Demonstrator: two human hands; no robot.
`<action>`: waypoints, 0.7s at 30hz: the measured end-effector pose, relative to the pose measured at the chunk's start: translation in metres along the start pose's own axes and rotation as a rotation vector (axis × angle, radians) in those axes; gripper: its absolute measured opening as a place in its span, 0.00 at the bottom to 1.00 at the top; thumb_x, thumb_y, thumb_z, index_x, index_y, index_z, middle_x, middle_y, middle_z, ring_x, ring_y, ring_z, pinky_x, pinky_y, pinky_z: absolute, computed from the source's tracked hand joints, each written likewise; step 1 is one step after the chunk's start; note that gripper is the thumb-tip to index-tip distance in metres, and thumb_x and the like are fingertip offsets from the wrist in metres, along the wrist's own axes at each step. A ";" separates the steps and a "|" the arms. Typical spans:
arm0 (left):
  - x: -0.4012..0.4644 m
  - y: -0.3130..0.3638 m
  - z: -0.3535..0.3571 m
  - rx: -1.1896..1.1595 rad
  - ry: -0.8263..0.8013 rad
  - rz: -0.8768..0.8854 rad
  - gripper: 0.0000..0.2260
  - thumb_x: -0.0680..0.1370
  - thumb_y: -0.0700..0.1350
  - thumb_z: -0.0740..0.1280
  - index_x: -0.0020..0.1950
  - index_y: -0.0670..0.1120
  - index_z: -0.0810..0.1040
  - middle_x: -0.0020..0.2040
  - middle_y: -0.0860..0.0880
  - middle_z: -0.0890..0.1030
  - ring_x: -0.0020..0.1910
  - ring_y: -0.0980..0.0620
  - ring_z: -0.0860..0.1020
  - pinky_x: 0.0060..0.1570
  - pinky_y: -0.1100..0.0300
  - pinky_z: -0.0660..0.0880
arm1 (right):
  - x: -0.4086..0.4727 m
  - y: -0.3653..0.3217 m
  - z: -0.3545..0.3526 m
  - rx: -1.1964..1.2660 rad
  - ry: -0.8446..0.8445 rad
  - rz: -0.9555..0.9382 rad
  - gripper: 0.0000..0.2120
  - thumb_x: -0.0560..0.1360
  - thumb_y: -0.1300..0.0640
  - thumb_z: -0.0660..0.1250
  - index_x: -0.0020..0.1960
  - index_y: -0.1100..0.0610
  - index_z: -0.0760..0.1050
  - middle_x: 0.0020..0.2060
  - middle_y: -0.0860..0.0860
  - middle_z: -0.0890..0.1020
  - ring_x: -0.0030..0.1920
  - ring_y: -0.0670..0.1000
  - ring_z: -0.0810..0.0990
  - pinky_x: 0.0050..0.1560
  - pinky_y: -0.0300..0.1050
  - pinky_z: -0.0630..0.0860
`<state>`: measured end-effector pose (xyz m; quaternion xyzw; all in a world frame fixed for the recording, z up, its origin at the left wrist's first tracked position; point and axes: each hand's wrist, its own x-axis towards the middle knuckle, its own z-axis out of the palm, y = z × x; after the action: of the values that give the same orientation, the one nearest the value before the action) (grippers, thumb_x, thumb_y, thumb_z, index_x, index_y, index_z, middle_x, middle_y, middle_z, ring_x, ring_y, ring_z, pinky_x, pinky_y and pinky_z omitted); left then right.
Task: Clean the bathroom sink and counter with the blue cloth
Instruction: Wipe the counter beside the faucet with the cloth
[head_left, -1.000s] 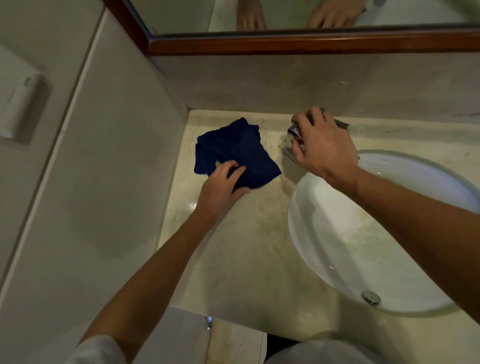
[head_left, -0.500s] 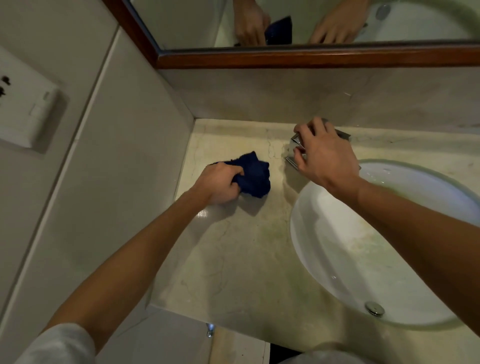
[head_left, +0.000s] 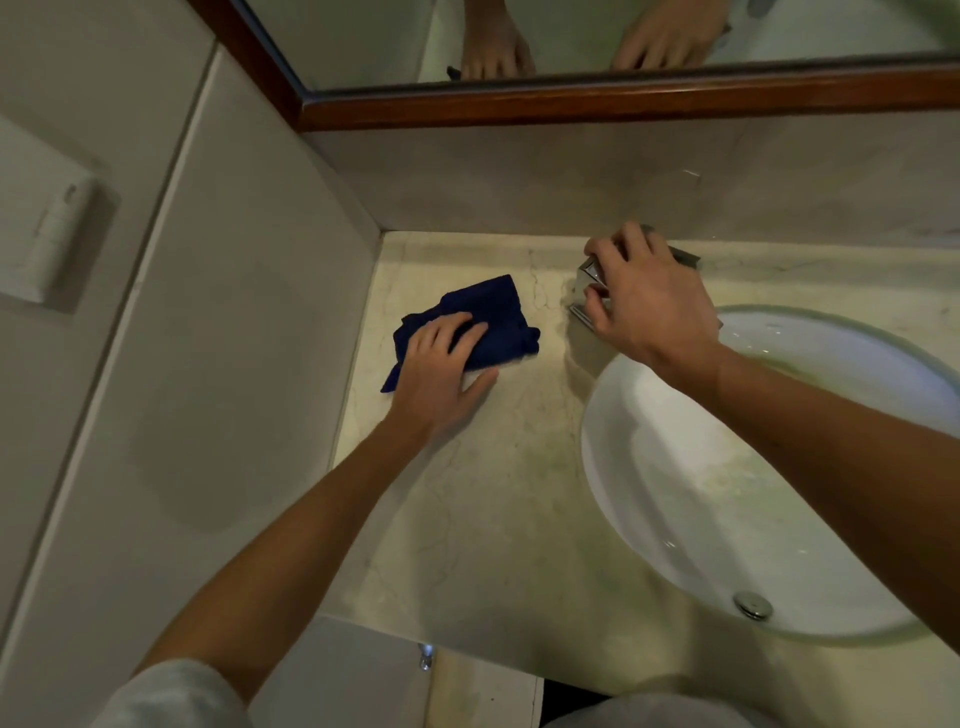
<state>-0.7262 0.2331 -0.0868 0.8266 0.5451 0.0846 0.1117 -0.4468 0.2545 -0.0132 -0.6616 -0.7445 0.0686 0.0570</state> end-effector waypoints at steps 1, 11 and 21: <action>0.005 0.001 0.001 0.031 0.022 -0.003 0.24 0.77 0.55 0.70 0.71 0.47 0.75 0.70 0.45 0.74 0.68 0.44 0.71 0.70 0.45 0.67 | 0.000 0.000 0.000 -0.003 0.000 0.000 0.19 0.80 0.48 0.62 0.68 0.55 0.68 0.61 0.58 0.73 0.60 0.59 0.74 0.41 0.56 0.83; 0.088 -0.002 -0.003 0.214 -0.056 0.065 0.19 0.75 0.48 0.71 0.64 0.44 0.75 0.60 0.43 0.77 0.55 0.42 0.76 0.49 0.48 0.75 | -0.001 -0.001 -0.002 0.001 0.003 0.000 0.19 0.80 0.49 0.62 0.68 0.55 0.69 0.60 0.57 0.73 0.59 0.58 0.74 0.41 0.55 0.82; 0.164 0.065 0.026 0.001 0.020 0.218 0.17 0.71 0.43 0.75 0.59 0.43 0.82 0.57 0.42 0.80 0.52 0.41 0.78 0.48 0.46 0.75 | -0.001 -0.003 -0.001 -0.046 0.027 -0.013 0.20 0.80 0.49 0.62 0.68 0.55 0.69 0.60 0.57 0.73 0.58 0.59 0.74 0.38 0.51 0.74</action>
<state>-0.5981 0.3568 -0.0909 0.8802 0.4529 0.1041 0.0962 -0.4491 0.2528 -0.0119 -0.6589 -0.7493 0.0422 0.0520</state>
